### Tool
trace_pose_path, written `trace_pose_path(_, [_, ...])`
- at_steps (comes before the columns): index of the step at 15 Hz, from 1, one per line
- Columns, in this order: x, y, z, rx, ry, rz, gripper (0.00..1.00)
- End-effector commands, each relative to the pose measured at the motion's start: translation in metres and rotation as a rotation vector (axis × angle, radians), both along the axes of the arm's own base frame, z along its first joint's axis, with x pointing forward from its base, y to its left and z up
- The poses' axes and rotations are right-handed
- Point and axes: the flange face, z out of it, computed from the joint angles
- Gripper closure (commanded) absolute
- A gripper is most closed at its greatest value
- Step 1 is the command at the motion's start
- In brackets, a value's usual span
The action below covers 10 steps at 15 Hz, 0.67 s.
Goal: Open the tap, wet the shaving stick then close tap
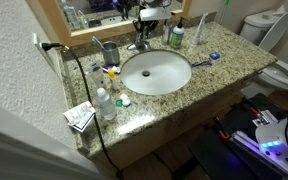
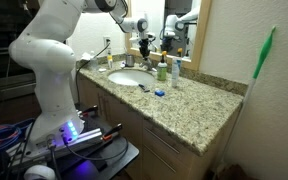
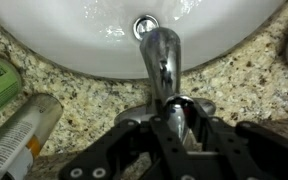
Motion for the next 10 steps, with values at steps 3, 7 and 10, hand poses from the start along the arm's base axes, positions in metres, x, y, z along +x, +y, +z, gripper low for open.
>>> trace_pose_path(3, [-0.026,-0.027,0.051,0.193,-0.14,-0.012,0.93])
trace_pose_path(7, [-0.031,-0.041,0.053,0.325,-0.209,0.007,0.93])
trace_pose_path(10, [-0.04,-0.055,0.065,0.367,-0.23,-0.003,0.93])
